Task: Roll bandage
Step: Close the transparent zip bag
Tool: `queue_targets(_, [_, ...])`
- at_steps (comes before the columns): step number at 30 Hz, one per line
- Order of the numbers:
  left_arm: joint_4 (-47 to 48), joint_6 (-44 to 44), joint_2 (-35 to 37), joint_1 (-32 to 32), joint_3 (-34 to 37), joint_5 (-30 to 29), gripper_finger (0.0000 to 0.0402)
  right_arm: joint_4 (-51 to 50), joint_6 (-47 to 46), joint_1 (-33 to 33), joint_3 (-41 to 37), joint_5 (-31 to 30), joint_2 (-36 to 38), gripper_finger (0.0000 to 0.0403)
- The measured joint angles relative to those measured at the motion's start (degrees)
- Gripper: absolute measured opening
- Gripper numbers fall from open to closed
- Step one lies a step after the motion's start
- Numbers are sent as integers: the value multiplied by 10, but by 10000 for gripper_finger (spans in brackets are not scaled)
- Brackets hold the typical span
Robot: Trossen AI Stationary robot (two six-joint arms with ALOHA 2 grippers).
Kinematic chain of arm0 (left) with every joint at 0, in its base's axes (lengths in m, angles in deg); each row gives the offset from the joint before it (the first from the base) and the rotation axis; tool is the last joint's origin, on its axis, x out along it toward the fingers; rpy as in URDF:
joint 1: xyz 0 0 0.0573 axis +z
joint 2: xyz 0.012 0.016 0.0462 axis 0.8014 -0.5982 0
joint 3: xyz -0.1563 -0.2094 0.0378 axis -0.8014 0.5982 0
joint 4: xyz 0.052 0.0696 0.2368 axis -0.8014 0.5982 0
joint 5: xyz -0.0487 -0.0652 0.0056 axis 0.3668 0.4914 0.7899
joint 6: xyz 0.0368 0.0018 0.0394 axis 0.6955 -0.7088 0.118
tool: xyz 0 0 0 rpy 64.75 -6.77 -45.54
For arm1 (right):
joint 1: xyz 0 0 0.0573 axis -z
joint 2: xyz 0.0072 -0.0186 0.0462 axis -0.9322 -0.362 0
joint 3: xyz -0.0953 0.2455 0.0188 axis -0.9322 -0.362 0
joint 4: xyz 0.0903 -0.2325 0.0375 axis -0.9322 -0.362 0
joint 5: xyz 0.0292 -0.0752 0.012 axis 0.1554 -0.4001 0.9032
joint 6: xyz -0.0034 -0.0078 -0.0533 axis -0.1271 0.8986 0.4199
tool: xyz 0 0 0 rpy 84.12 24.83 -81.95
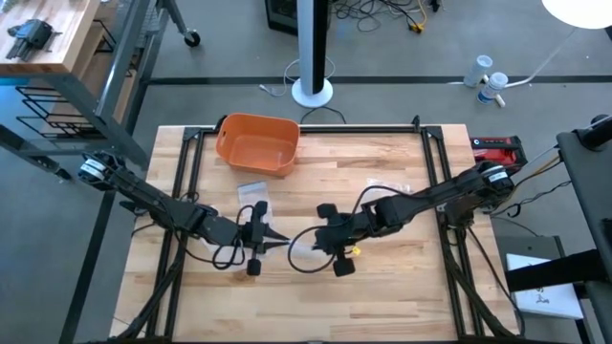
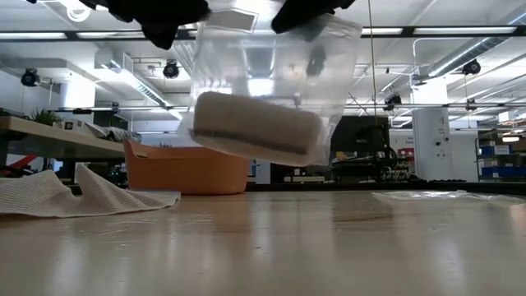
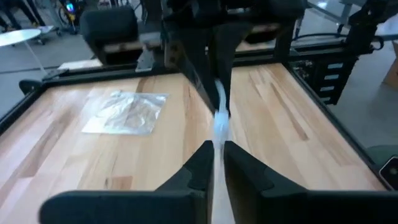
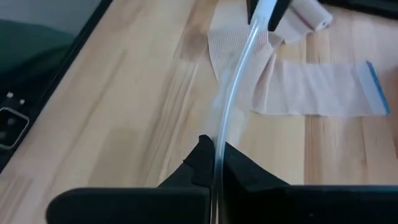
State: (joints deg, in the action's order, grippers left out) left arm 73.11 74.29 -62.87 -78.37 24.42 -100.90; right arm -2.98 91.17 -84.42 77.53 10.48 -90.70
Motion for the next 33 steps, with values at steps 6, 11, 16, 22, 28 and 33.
queue_targets(6, [-24,5,-1,16,2,-17,69,-53,-4,0,18,0,1,0])
queue_targets(11, [-47,21,-12,22,3,-28,95,-53,1,0,18,0,1,0])
queue_targets(16, [-82,32,-50,22,3,-30,115,-55,1,0,18,0,1,0])
queue_targets(22, [-99,34,-86,24,3,-18,115,-63,1,0,18,0,1,0])
queue_targets(28, [-95,20,-68,23,-5,1,93,-123,-14,0,18,0,0,0])
queue_targets(33, [-86,-13,-59,24,-5,28,102,-128,-14,0,18,-1,0,0])
